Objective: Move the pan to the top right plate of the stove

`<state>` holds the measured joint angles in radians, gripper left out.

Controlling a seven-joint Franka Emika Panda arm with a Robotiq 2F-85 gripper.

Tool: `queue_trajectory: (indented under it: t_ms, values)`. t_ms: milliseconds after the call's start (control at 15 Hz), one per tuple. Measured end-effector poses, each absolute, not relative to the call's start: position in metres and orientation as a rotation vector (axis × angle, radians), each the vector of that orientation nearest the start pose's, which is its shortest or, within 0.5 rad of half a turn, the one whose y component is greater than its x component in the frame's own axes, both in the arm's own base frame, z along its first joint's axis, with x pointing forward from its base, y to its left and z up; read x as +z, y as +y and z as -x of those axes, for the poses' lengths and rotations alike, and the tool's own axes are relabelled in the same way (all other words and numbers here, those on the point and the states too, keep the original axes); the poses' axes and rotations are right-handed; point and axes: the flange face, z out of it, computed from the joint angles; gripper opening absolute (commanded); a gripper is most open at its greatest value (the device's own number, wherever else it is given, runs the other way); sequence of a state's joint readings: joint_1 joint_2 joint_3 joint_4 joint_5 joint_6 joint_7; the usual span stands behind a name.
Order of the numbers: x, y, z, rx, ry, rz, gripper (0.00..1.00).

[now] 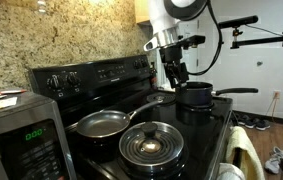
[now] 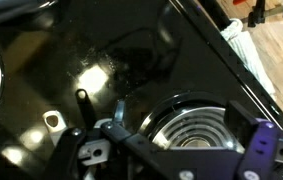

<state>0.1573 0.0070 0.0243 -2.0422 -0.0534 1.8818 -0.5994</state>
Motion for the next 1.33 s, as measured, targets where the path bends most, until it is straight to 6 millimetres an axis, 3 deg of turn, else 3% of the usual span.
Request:
queue_trajectory:
  t_ms: [533,1000,1333]
  values:
    - [0.369,0.086,-0.592,0.273,-1.342,2.962,1.0]
    - [0.363,0.102,-0.623,0.185,-1.417,2.971,1.0]
    - [0.354,0.11,-0.631,0.157,-1.43,2.955,1.0]
